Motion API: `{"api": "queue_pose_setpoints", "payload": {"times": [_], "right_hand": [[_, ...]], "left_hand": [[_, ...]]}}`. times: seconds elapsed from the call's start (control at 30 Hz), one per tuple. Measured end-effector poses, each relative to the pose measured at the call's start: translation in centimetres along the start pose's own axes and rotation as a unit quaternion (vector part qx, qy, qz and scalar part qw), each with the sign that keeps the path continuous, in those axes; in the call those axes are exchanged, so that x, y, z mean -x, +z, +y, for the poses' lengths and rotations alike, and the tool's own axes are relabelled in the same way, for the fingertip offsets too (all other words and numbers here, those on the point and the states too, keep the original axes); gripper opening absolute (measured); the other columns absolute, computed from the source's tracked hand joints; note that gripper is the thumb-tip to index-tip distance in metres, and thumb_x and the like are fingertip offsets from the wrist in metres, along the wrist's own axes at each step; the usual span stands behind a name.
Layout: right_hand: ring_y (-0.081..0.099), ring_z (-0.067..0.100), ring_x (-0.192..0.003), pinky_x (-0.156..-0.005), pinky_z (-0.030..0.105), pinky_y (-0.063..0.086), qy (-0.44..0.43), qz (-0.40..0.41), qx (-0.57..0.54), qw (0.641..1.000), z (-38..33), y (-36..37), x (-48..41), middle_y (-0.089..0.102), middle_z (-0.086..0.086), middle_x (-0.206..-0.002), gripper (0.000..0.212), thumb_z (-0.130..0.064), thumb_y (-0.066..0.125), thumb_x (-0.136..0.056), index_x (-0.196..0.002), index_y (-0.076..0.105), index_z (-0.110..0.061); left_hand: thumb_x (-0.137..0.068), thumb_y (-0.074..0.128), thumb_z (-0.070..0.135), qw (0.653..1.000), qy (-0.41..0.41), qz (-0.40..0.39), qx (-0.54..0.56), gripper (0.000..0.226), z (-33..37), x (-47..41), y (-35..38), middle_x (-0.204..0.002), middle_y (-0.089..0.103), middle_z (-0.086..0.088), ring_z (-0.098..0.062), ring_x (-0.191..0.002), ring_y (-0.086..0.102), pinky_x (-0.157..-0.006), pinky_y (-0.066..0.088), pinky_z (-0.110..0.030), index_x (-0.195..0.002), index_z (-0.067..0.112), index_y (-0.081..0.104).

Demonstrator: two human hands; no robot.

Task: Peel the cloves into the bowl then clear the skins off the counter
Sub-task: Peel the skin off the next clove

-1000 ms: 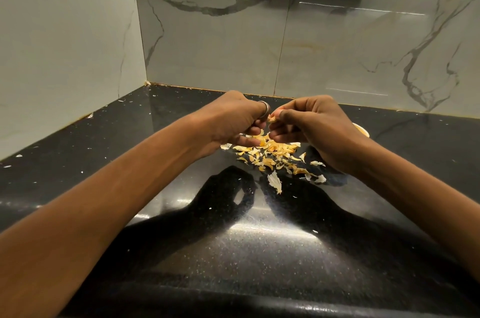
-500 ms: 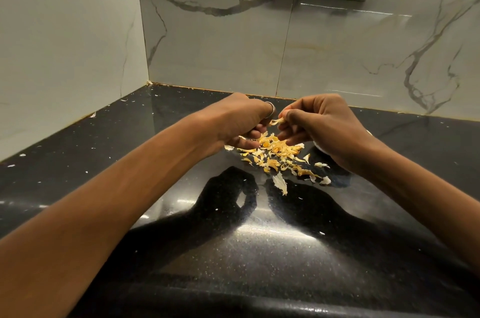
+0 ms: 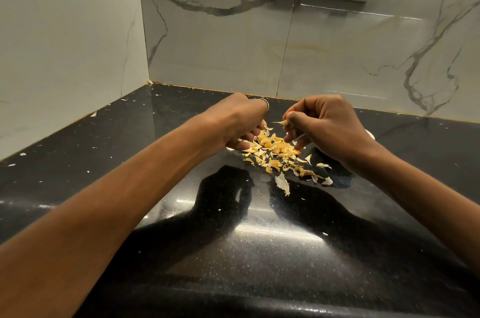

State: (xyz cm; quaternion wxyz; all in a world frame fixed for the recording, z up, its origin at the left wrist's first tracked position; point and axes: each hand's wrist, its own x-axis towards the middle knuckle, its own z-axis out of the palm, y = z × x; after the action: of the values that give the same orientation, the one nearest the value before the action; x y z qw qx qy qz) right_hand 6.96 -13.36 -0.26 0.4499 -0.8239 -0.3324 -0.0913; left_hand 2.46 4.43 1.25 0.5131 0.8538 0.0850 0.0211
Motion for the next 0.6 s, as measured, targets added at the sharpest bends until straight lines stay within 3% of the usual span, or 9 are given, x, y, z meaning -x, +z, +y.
{"api": "queue_pose_setpoints", "payload": {"times": [0.2,0.37,0.6], "right_hand": [[0.074,0.021,-0.066,-0.056,0.031,0.061,-0.012,0.002,0.017,1.000,0.06,0.20,-0.09,0.073,0.013,-0.078,0.012,-0.008,0.061,-0.097,-0.091,0.069,-0.001],[0.074,0.018,-0.065,-0.054,0.028,0.059,-0.025,0.007,0.035,0.999,0.05,0.29,-0.12,0.073,0.011,-0.077,0.011,-0.010,0.062,-0.097,-0.092,0.070,-0.003],[0.073,0.013,-0.063,-0.050,0.025,0.058,-0.044,0.009,0.069,0.997,-0.01,0.64,0.01,0.072,0.007,-0.076,0.011,-0.012,0.064,-0.097,-0.091,0.071,-0.006]], "left_hand": [[-0.095,0.065,0.029,0.995,0.077,0.039,-0.049,0.026,-0.59,-0.41,-0.13,-0.082,0.059,-0.006,-0.018,-0.074,0.055,-0.066,0.056,-0.031,-0.095,0.004,0.072],[-0.090,0.073,0.017,0.991,0.117,0.031,-0.050,0.005,-0.46,-0.05,-0.24,-0.081,0.063,-0.004,-0.016,-0.077,0.057,-0.063,0.054,-0.029,-0.088,0.012,0.071],[-0.094,0.066,0.016,0.987,0.146,0.016,-0.060,0.010,-0.73,0.05,-0.02,-0.098,0.072,-0.014,-0.019,-0.080,0.061,-0.058,0.054,-0.024,-0.095,0.018,0.076]]}}
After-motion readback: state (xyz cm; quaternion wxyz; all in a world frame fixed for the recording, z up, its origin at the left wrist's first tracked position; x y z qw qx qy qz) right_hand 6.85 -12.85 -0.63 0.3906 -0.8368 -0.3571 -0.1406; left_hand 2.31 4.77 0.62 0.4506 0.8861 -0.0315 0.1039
